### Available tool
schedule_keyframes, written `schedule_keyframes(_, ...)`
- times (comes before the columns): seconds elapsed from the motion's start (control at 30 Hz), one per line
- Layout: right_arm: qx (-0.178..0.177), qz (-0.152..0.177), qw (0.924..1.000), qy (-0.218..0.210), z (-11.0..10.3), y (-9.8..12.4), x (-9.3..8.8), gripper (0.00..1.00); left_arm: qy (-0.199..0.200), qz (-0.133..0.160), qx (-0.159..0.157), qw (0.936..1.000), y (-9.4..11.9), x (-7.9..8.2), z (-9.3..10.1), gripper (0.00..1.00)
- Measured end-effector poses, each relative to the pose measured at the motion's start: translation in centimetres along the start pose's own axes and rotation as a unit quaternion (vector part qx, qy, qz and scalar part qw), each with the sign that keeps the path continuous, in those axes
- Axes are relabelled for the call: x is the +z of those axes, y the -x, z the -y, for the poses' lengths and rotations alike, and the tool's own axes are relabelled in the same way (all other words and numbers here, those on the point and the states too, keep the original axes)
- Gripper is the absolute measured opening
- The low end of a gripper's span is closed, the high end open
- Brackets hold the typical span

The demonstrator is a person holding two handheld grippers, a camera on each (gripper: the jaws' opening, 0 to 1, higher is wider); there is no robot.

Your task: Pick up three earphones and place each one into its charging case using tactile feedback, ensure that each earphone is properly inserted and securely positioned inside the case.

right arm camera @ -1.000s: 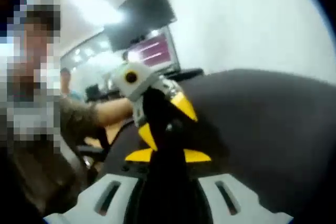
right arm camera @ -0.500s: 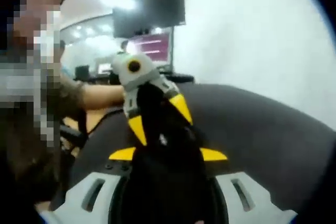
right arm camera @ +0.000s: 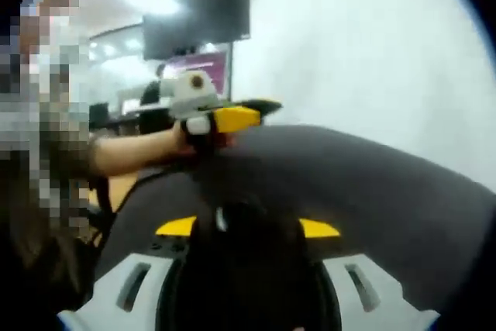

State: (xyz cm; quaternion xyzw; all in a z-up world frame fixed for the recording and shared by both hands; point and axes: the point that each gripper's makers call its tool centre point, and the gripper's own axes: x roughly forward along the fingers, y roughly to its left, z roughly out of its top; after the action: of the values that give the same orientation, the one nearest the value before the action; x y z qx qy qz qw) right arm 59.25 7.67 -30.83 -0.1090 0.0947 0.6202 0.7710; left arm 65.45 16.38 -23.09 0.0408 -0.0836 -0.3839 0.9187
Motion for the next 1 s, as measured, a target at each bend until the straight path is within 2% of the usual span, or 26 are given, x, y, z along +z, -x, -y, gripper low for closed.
schedule_keyframes(0.1,0.000,-0.028,0.9994,0.020,0.0,-0.8,-0.8,0.50,0.016,-0.004,0.017,0.9997,-0.1,-0.4,-1.0,0.21)
schedule_keyframes(0.17,0.001,-0.033,0.9994,0.012,0.2,-1.1,-0.9,0.50,0.028,-0.008,0.023,0.9993,-0.1,-0.7,-1.4,0.23)
schedule_keyframes(0.27,0.001,-0.037,0.9993,-0.002,0.5,-1.3,-1.1,0.50,0.021,-0.006,0.033,0.9992,-0.2,-0.6,-1.4,0.23)
schedule_keyframes(0.37,0.004,-0.036,0.9993,-0.006,0.4,-1.2,-1.2,0.50,0.007,-0.004,0.036,0.9993,-0.2,-0.5,-1.0,0.23)
schedule_keyframes(0.5,0.007,-0.037,0.9993,-0.007,0.4,-1.2,-1.2,0.49,0.010,0.002,0.038,0.9992,-0.1,-0.2,-0.9,0.24)
schedule_keyframes(0.57,0.001,-0.036,0.9993,-0.008,0.4,-1.2,-1.3,0.43,0.015,0.003,0.039,0.9991,-0.1,-0.1,-1.0,0.24)
schedule_keyframes(0.6,-0.012,-0.043,0.9989,-0.011,0.4,-1.1,-1.6,0.37,0.015,0.003,0.039,0.9991,-0.1,-0.1,-1.0,0.24)
schedule_keyframes(0.63,-0.007,-0.041,0.9991,0.005,0.2,-1.3,-1.6,0.37,0.013,0.002,0.040,0.9991,-0.2,-0.2,-0.9,0.24)
schedule_keyframes(0.83,-0.033,-0.040,0.9986,-0.011,0.8,-1.2,-2.0,0.36,-0.007,-0.015,0.032,0.9994,-0.5,-0.9,-0.4,0.25)
schedule_keyframes(0.93,-0.044,-0.040,0.9982,-0.003,1.1,-0.7,-1.8,0.36,-0.008,-0.025,0.028,0.9993,-0.6,-1.3,-0.2,0.25)
schedule_keyframes(1.0,-0.047,-0.025,0.9985,-0.009,1.3,-0.2,-1.3,0.36,-0.011,-0.024,0.027,0.9993,-0.6,-1.2,-0.2,0.25)
